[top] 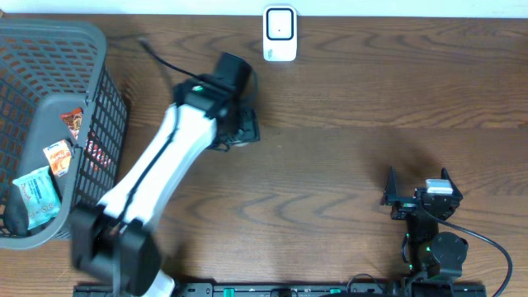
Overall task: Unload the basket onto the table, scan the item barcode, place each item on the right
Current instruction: 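Carry the bottle out with the left gripper and set it on the table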
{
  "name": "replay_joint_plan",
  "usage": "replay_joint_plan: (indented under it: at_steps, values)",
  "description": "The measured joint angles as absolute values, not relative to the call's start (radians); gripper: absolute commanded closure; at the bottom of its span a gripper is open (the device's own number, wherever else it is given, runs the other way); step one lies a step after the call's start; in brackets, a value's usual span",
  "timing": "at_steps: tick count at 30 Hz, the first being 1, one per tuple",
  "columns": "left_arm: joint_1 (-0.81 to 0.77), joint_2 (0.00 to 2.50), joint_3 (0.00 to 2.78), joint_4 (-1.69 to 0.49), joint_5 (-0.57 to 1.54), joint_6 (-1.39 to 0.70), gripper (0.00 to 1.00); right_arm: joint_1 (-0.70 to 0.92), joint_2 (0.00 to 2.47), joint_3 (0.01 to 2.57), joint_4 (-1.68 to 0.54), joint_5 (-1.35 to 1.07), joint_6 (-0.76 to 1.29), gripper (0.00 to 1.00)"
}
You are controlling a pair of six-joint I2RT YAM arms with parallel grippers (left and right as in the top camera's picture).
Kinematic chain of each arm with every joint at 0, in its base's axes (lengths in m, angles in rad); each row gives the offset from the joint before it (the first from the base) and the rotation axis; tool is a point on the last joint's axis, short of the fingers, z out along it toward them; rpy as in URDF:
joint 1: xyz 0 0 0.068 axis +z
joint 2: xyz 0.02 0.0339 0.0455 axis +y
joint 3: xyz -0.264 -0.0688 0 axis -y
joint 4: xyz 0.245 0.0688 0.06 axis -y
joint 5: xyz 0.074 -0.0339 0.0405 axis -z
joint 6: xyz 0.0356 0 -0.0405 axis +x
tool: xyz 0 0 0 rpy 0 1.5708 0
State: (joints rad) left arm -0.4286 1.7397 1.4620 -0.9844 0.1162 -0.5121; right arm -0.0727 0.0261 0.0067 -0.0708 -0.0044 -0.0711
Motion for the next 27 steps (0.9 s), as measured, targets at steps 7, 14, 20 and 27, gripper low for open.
replay_joint_plan:
  at_steps: [7,14,20,27]
  values:
    - [-0.442,1.938,1.462,-0.920,0.155,-0.670,0.38,-0.073,0.026,0.007,-0.070,-0.004,-0.071,0.01]
    - [-0.443,1.991,1.462,-0.884,0.159,-0.812,0.37,-0.073,0.026,0.007,-0.071,-0.004,-0.071,0.01]
    - [-0.466,2.001,1.462,-0.875,0.159,-0.900,0.00,-0.073,0.026,0.007,-0.071,-0.004,-0.071,0.01]
    - [-0.512,1.999,1.466,-0.897,0.120,-0.855,0.02,-0.073,0.026,0.007,-0.071,-0.004,-0.071,0.01]
